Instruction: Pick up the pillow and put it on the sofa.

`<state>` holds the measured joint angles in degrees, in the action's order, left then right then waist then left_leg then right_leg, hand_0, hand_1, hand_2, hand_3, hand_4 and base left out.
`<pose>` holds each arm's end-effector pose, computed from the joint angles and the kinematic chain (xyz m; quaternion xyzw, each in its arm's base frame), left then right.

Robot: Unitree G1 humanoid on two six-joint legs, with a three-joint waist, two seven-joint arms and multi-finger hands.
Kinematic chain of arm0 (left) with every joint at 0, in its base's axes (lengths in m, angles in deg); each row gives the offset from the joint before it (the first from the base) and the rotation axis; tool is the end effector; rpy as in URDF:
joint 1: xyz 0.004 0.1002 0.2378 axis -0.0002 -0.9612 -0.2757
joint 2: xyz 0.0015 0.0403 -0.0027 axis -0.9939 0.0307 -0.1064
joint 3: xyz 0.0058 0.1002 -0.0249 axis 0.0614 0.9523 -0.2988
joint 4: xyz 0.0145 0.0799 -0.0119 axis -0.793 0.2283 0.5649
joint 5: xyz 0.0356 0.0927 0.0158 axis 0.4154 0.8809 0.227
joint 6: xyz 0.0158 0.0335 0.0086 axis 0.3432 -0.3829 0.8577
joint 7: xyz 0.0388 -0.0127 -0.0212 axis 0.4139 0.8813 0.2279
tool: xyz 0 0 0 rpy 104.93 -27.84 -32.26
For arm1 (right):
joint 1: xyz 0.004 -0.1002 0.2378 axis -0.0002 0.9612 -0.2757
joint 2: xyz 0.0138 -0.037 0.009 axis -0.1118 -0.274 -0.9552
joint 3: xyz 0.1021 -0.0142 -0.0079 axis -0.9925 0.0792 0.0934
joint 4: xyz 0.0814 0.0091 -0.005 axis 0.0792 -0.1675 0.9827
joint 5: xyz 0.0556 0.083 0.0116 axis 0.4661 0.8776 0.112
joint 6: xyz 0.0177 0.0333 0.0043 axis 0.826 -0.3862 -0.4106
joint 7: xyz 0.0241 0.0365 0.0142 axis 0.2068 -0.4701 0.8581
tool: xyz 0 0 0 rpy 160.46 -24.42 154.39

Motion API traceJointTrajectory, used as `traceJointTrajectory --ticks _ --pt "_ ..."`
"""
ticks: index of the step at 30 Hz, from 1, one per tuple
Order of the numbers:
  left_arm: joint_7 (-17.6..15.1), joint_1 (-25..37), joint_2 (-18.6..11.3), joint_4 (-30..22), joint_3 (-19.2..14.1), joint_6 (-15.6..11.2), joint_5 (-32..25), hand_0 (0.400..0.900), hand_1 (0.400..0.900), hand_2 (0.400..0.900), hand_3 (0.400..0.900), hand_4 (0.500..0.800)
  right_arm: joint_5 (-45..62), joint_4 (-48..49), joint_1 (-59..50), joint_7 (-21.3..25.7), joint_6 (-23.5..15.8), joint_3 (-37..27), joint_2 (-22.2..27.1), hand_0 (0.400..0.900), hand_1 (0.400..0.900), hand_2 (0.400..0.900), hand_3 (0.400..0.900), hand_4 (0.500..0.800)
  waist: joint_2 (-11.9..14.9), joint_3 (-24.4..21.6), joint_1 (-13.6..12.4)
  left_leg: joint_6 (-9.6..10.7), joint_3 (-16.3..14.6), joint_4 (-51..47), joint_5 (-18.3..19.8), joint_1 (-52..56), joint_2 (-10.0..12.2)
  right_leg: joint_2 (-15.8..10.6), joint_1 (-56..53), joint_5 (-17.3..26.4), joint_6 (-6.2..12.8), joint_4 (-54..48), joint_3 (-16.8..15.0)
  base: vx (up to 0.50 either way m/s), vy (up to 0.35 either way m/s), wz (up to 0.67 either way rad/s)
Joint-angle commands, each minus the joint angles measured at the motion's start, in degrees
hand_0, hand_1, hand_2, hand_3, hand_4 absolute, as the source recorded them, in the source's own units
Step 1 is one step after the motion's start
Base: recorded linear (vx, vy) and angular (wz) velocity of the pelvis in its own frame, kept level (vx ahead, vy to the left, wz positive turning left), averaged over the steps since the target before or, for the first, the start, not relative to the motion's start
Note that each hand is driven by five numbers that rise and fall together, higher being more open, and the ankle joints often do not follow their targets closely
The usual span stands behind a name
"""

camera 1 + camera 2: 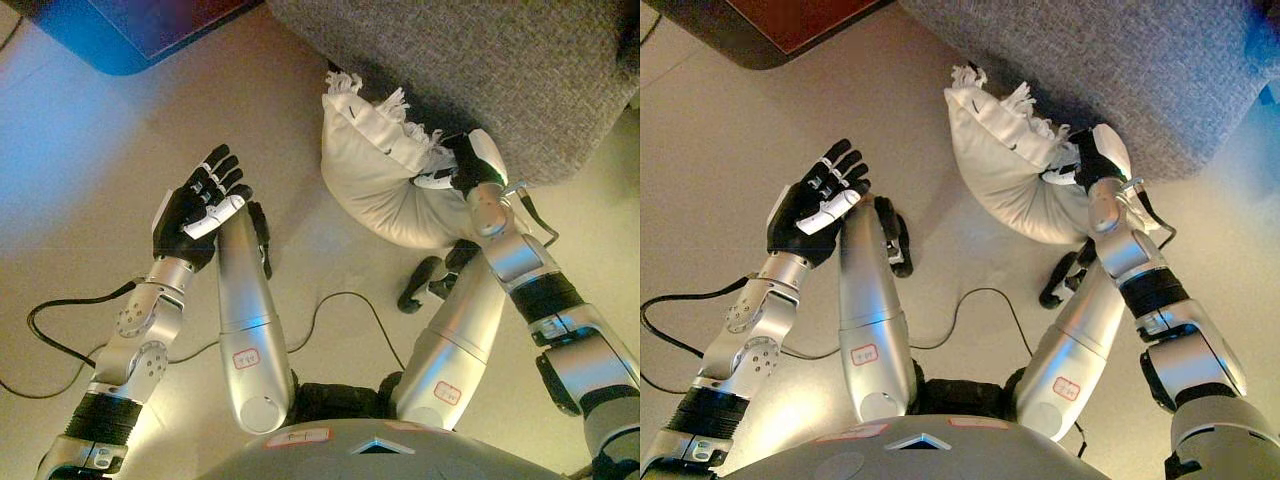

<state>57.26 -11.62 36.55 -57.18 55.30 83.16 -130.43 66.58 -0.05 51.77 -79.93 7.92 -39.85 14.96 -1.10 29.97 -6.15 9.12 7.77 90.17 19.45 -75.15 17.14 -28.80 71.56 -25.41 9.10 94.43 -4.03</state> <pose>0.1846 0.2357 0.0664 -0.1115 0.0017 -0.0567 0.9921 0.2956 -0.2083 0.0937 -0.4464 0.0881 -0.0313 0.8899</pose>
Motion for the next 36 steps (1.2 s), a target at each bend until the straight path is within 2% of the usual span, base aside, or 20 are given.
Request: traceJointTrajectory --ticks 1,6,7,9,10,15,18,21,25,29,34,36 --pt "-0.9 3.3 1.4 -4.8 1.5 -4.1 -0.9 0.900 0.900 0.900 0.900 0.800 -3.1 4.5 -4.3 3.5 -6.0 -4.8 1.3 0.400 0.400 0.400 0.400 0.500 -2.3 -0.2 -0.8 -1.3 1.4 -0.8 8.8 8.9 3.6 -1.1 -0.6 9.2 -0.55 -11.5 -1.1 -0.04 0.029 -0.05" --pt "-1.9 4.2 2.4 -4.4 1.2 -5.0 0.6 0.900 0.900 0.900 0.900 0.800 -4.8 10.0 -4.4 6.6 -8.7 -6.6 2.3 0.400 0.400 0.400 0.400 0.500 -1.6 -0.2 -0.1 -1.7 -1.7 -11.4 5.1 14.6 3.7 0.1 -6.7 13.5 0.21 -23.0 2.0 -0.08 0.041 -0.10" --pt "-2.2 5.0 2.6 -4.4 1.1 -5.4 1.3 0.900 0.900 0.900 0.900 0.800 -5.3 11.9 -4.7 7.6 -9.2 -7.3 2.8 0.400 0.400 0.400 0.400 0.500 -1.5 -0.2 0.2 -2.3 -2.8 -17.4 1.6 16.3 3.3 0.8 -8.0 17.2 0.18 -28.4 2.8 -0.14 0.041 -0.09" --pt "-2.6 5.7 2.9 -3.9 1.1 -6.0 2.2 0.900 0.900 0.900 0.900 0.800 -5.5 14.0 -4.6 8.7 -10.0 -8.0 3.7 0.400 0.400 0.400 0.400 0.500 -1.2 -0.2 0.4 -2.8 -4.2 -23.4 -0.5 20.1 3.1 1.3 -11.0 19.3 0.42 -33.2 4.0 -0.09 0.040 -0.08" --pt "-2.9 6.0 3.2 -3.6 1.0 -6.0 2.7 0.900 0.900 0.900 0.900 0.800 -5.1 15.7 -4.3 9.4 -10.4 -8.6 4.4 0.400 0.400 0.400 0.400 0.500 -1.0 -0.2 0.6 -3.1 -5.1 -29.5 -2.4 23.9 2.9 1.6 -14.5 20.9 0.50 -37.9 4.9 -0.02 0.030 -0.06" --pt "-3.3 6.4 4.2 -3.7 0.0 -4.0 4.5 0.900 0.900 0.900 0.900 0.800 -5.7 22.2 -0.3 11.8 -12.3 -12.2 6.3 0.400 0.400 0.400 0.400 0.500 -0.3 -0.2 1.1 -3.7 -8.4 -48.8 -9.0 38.4 0.7 2.6 -29.5 26.2 0.88 -55.6 8.3 0.01 0.014 -0.02" --pt "-2.7 6.2 4.5 -4.3 -0.7 -2.0 5.2 0.900 0.900 0.900 0.900 0.800 -6.0 25.9 3.4 12.5 -13.8 -15.4 7.2 0.400 0.400 0.400 0.400 0.500 0.5 -0.2 1.1 -3.6 -9.9 -57.2 -11.7 46.0 -1.5 1.4 -37.7 29.9 2.01 -64.8 11.7 0.03 0.002 0.01" --pt "-1.6 5.4 4.7 -4.8 -1.5 -0.4 5.0 0.900 0.900 0.900 0.900 0.800 -6.4 29.9 8.3 11.7 -15.8 -19.0 8.0 0.400 0.400 0.400 0.400 0.500 1.5 -2.8 1.2 -3.6 -11.4 -65.5 -14.5 52.3 -3.0 0.0 -44.6 34.3 3.60 -74.3 15.2 0.06 0.001 -0.05" --pt "-2.4 3.9 4.8 -6.2 -2.7 1.4 6.3 0.900 0.900 0.900 0.900 0.800 -4.8 35.1 15.3 10.5 -19.0 -23.5 9.3 0.400 0.400 0.400 0.400 0.500 3.2 -6.5 1.4 -3.3 -12.8 -73.2 -16.3 59.4 -3.1 1.0 -53.7 37.4 5.07 -83.4 18.7 0.05 -0.021 -0.14" --pt "-3.5 1.8 5.6 -6.4 -4.2 3.0 6.9 0.900 0.900 0.900 0.900 0.800 -2.9 39.4 22.2 8.4 -21.5 -27.1 9.5 0.400 0.400 0.400 0.400 0.500 4.4 -11.7 1.7 -3.6 -15.3 -80.8 -17.4 67.3 -3.3 3.4 -61.7 38.2 5.75 -89.0 21.0 0.12 -0.007 -0.18" --pt "-1.6 -3.2 7.2 -7.3 -7.3 5.9 7.6 0.900 0.900 0.900 0.900 0.800 1.5 43.3 30.1 3.2 -23.3 -32.4 10.5 0.400 0.400 0.400 0.400 0.500 5.9 -18.6 2.6 -3.6 -18.8 -90.6 -20.1 75.2 -4.1 6.2 -67.2 40.7 5.90 -95.6 23.1 0.15 -0.028 -0.09" --pt "-0.6 -3.9 7.3 -7.0 -7.5 6.2 7.4 0.900 0.900 0.900 0.900 0.800 3.0 43.4 31.2 1.9 -23.7 -34.0 11.2 0.400 0.400 0.400 0.400 0.500 6.1 -20.0 2.8 -3.5 -19.8 -93.3 -20.8 77.4 -4.3 6.9 -68.1 41.4 5.90 -96.6 23.6 0.09 -0.024 0.09"
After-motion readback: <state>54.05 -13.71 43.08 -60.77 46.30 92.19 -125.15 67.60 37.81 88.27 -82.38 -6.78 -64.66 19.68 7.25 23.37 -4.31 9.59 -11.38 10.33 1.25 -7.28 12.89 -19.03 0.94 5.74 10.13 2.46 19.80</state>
